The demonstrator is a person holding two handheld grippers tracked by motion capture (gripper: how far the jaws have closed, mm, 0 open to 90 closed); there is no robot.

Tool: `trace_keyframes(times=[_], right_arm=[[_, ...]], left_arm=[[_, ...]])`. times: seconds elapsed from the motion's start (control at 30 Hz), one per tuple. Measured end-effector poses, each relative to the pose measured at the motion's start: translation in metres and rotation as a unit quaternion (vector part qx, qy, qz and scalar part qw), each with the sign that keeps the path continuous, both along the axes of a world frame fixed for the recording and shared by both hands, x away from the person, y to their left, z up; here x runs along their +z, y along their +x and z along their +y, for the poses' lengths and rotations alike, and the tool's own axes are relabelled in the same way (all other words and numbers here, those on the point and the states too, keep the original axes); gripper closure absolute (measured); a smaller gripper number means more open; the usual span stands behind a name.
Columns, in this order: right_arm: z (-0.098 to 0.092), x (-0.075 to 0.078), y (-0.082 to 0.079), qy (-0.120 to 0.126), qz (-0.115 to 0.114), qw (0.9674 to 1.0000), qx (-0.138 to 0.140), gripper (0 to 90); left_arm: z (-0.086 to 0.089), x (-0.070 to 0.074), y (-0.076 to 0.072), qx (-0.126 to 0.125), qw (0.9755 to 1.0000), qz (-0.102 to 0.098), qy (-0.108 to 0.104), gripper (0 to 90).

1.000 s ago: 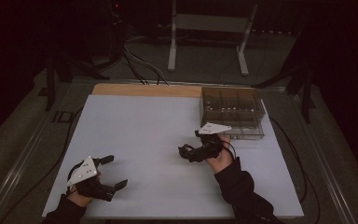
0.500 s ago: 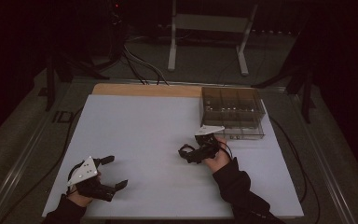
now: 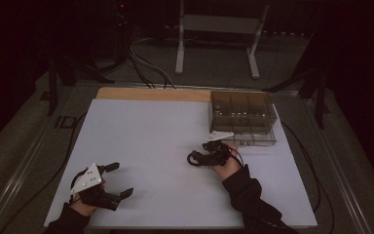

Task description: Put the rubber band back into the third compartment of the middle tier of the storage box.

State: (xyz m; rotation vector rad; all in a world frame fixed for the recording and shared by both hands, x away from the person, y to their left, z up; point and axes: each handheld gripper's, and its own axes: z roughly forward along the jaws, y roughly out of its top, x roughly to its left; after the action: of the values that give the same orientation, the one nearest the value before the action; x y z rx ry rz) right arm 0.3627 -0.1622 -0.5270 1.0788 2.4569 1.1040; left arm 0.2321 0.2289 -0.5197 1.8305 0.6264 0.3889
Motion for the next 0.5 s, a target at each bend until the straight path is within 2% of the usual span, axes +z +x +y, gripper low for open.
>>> trace_keyframes(times=[0.13, 0.27, 0.33, 0.5], right_arm=[[-0.0004, -0.0007, 0.0005, -0.011, 0.0, 0.9999, -0.003, 45.9], [-0.0001, -0.0034, 0.0015, -0.032, -0.005, 0.9995, -0.007, 53.8], [-0.0003, -0.0036, 0.0016, -0.03, -0.003, 0.9995, -0.006, 57.8], [0.0016, -0.0042, 0.0004, -0.043, -0.012, 0.999, -0.005, 65.5]], left_arm=[[-0.0002, 0.0, -0.0002, 0.0, 1.0, 0.0, 0.001, 0.3], [-0.0001, 0.0, -0.0001, 0.0, 1.0, 0.0, 0.002, 0.3], [0.0, -0.0002, 0.0, -0.001, 1.0, 0.001, 0.002, 0.3], [-0.0007, -0.0001, -0.0003, -0.001, 1.0, 0.0, 0.002, 0.3]])
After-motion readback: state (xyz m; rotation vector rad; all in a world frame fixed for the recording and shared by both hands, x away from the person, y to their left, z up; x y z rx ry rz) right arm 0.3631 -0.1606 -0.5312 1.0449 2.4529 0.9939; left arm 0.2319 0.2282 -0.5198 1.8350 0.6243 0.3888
